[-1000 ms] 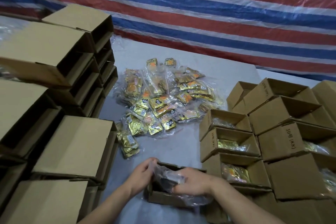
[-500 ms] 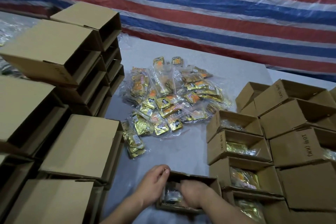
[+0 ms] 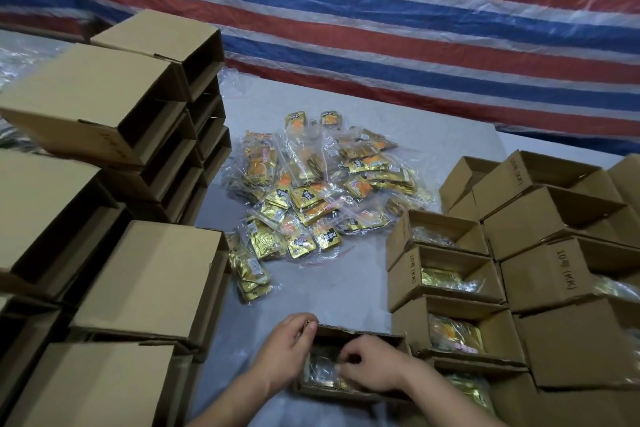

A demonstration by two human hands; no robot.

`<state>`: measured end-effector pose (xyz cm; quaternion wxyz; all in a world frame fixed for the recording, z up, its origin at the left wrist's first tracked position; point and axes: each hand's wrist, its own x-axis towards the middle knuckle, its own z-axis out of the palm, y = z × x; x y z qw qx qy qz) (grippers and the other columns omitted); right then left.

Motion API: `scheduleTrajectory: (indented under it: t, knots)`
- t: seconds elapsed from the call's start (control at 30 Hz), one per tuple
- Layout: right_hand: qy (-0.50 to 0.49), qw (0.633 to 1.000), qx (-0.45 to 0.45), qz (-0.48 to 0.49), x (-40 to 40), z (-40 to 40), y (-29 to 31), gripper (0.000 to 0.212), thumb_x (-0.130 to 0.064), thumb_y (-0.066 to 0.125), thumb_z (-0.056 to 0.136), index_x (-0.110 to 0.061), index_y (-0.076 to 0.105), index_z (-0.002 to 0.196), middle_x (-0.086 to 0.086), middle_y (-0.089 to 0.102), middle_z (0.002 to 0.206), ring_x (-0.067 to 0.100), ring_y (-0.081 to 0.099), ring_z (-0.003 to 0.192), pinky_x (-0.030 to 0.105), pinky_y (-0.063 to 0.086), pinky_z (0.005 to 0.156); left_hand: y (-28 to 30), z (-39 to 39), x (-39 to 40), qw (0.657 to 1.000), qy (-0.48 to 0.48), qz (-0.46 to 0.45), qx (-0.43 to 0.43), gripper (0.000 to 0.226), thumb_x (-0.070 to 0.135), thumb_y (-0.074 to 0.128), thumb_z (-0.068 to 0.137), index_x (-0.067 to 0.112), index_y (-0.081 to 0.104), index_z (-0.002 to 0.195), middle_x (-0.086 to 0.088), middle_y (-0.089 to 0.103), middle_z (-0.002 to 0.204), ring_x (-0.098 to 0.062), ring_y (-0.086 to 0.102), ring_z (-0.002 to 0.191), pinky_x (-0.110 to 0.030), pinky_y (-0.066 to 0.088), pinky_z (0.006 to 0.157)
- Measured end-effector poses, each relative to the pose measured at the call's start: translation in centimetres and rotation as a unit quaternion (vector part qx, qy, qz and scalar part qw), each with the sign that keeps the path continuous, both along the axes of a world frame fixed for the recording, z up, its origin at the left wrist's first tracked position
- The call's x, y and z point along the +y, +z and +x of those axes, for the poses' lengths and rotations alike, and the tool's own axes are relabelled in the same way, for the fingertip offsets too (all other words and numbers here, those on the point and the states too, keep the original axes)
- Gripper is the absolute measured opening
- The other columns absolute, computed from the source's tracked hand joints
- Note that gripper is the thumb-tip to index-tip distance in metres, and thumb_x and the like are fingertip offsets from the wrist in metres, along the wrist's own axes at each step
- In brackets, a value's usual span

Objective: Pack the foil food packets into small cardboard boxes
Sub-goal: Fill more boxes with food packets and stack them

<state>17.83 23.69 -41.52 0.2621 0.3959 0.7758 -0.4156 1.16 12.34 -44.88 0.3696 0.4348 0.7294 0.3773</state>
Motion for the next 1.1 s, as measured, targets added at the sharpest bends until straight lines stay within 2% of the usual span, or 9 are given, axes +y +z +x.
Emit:
scheduleTrajectory:
  t: [0.07,0.17,0.27,0.43,0.5,0.6,0.77,0.9,1.1]
  knots:
    - [0.018,0.998,-0.053,-0.018,-0.6,-0.4,0.4,0.044,-0.057,0.049,0.092,-0.018,0.069,0.087,-0.004,0.066,0.084,0.013,0.058,0.086,0.021,0.042,0.071,0.1,0.1,-0.1,1.000,0.000,0.002,0.002,0.016,0.029,0.050,0.100,0.040,0.058,0.093,0.017,0.061,0.100,0.002,0.055,0.100,-0.015,0.041,0.091]
    - [0.057,0.987,-0.141,-0.054,-1.9,-1.2,-0.5,0.061,-0.058,0.034,0.094,-0.020,0.057,0.137,0.009,0.051,0.145,0.021,0.047,0.133,0.032,0.034,0.104,0.0,0.3,-0.5,1.000,-0.007,0.005,0.009,0.015,0.029,0.049,0.100,0.039,0.060,0.096,0.015,0.062,0.104,0.006,0.054,0.102,-0.018,0.041,0.095]
    - [0.033,0.987,-0.134,-0.087,-3.0,-2.0,-0.8,0.059,-0.050,0.030,0.100,-0.020,0.041,0.150,0.007,0.037,0.158,0.018,0.036,0.142,0.028,0.025,0.108,-0.2,0.7,-0.8,1.000,-0.014,0.016,0.016,0.016,0.028,0.049,0.101,0.028,0.064,0.104,0.013,0.062,0.106,0.002,0.055,0.104,-0.020,0.041,0.097]
    - [-0.014,0.993,-0.101,-0.054,-3.2,-1.6,0.3,0.061,-0.052,0.032,0.099,-0.014,0.053,0.141,0.012,0.047,0.150,0.022,0.045,0.136,0.026,0.031,0.097,0.1,0.5,-0.6,1.000,-0.006,0.015,0.008,0.017,0.026,0.048,0.102,0.023,0.064,0.105,0.009,0.062,0.105,-0.002,0.056,0.103,-0.022,0.041,0.097]
    - [-0.011,0.998,-0.063,-0.015,-2.7,-1.0,0.9,0.047,-0.050,0.038,0.096,-0.018,0.069,0.112,0.008,0.065,0.122,0.020,0.057,0.113,0.023,0.041,0.088,0.4,0.3,-0.4,1.000,-0.010,0.011,0.006,0.018,0.026,0.047,0.102,0.023,0.064,0.106,0.009,0.062,0.105,0.000,0.055,0.103,-0.021,0.041,0.097]
    - [-0.038,0.999,0.017,0.030,-2.1,0.1,2.0,0.039,-0.040,0.048,0.094,-0.020,0.051,0.060,-0.008,0.054,0.067,0.012,0.051,0.073,0.022,0.038,0.060,0.4,0.1,-0.3,1.000,-0.017,0.003,0.007,0.019,0.026,0.048,0.102,0.020,0.065,0.107,0.009,0.062,0.106,-0.002,0.056,0.104,-0.018,0.040,0.096]
    - [-0.148,0.949,0.198,0.194,-1.1,1.1,4.4,0.029,-0.038,0.051,0.096,-0.024,0.055,0.071,-0.013,0.056,0.070,0.002,0.054,0.070,0.018,0.040,0.062,0.4,0.1,-0.2,1.000,-0.023,-0.006,0.006,0.015,0.030,0.048,0.101,0.029,0.063,0.105,0.014,0.062,0.107,0.004,0.054,0.105,-0.017,0.040,0.096]
    - [-0.086,0.958,0.114,0.249,0.3,0.8,4.4,0.035,-0.045,0.037,0.103,-0.027,0.059,0.121,-0.011,0.059,0.118,0.009,0.055,0.110,0.026,0.045,0.091,0.3,0.1,0.1,1.000,-0.024,-0.014,0.012,0.013,0.031,0.049,0.100,0.040,0.058,0.098,0.017,0.061,0.105,0.010,0.052,0.100,-0.012,0.040,0.091]
    - [-0.018,0.939,0.031,0.342,-0.2,1.3,2.2,0.048,-0.046,0.018,0.105,-0.028,0.062,0.103,-0.005,0.067,0.104,0.015,0.060,0.098,0.033,0.042,0.091,0.2,-1.5,2.0,0.996,0.081,-0.040,-0.007,0.027,0.049,0.039,0.098,0.032,0.060,0.097,0.010,0.063,0.102,-0.004,0.058,0.099,-0.020,0.044,0.085]
